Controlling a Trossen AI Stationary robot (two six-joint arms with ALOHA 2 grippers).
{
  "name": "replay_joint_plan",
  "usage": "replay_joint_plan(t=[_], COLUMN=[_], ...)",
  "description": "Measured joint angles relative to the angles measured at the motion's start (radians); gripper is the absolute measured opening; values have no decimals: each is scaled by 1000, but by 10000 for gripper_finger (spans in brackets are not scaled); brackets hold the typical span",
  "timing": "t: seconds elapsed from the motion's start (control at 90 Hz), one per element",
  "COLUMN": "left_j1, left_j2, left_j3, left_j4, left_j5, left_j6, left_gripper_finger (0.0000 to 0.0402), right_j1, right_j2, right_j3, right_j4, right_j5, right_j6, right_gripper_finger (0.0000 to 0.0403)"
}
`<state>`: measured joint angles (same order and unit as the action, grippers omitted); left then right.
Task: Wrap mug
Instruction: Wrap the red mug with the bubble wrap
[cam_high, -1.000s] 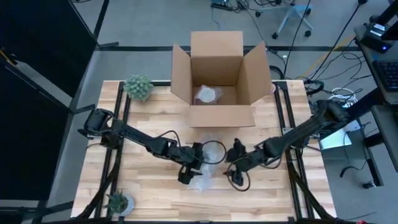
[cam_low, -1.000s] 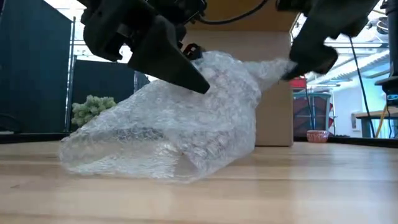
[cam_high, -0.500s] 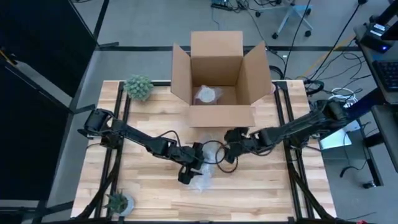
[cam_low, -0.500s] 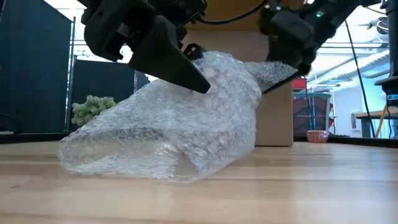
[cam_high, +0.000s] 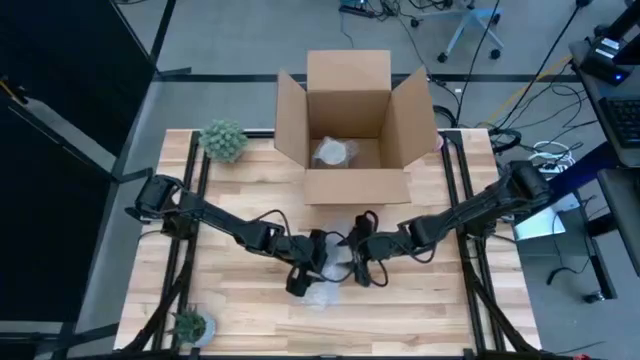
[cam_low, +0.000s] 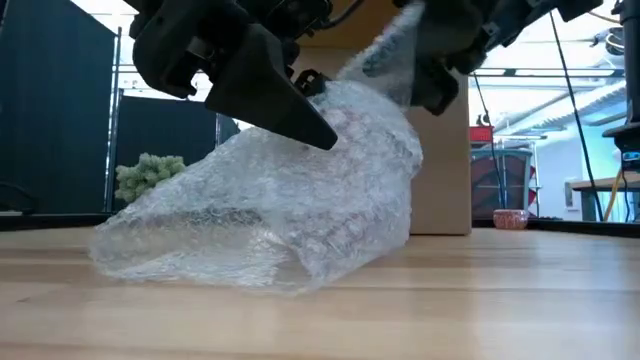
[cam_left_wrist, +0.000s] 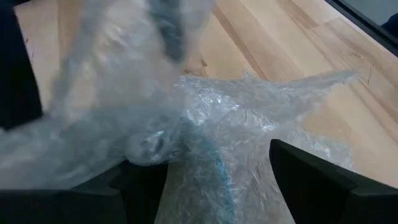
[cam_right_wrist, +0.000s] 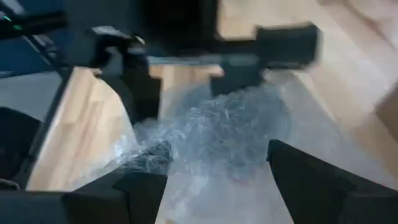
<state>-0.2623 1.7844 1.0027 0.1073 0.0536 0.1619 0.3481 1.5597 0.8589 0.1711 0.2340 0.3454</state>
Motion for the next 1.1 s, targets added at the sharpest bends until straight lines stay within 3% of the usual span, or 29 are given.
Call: replay_joint_plan(t=[0.378, 0.689, 0.9, 1.0, 1.1], left_j1=[-4, -42, -39, -27, -22], left_j2=[-4, -122, -134, -103, -61], left_j3=[1, 104, 111, 109, 97], left_j4=[1, -281, -224, -217, -227], left_j5=[0, -10, -111, -108, -40], left_j6=[0, -41, -52, -75, -122], left_gripper_finger=[264, 264, 264, 264, 264], right_j1=[9, 7, 6, 6, 6], right_j2=[92, 88, 90, 90, 90], right_j3=[6, 15, 26, 26, 26], right_j4=[4, -22, -32, -33, -37], right_j5=[-26, -25, -26, -26, -23], right_j6=[-124, -171, -180, -182, -182], right_gripper_finger=[258, 258, 258, 258, 258])
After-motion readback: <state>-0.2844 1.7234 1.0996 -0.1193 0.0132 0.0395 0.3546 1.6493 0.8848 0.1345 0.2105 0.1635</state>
